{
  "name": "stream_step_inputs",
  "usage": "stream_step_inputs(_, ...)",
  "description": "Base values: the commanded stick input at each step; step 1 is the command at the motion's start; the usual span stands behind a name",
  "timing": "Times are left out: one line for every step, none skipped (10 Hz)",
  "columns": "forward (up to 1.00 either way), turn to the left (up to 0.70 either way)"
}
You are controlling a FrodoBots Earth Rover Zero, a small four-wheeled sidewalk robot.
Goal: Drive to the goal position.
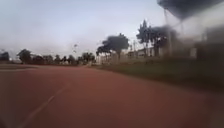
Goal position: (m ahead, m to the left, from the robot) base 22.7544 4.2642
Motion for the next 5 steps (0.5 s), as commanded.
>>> stream_step_inputs(0.70, 0.32)
stream_step_inputs(0.70, 0.26)
stream_step_inputs(0.70, 0.06)
stream_step_inputs(0.70, 0.00)
stream_step_inputs(0.70, 0.00)
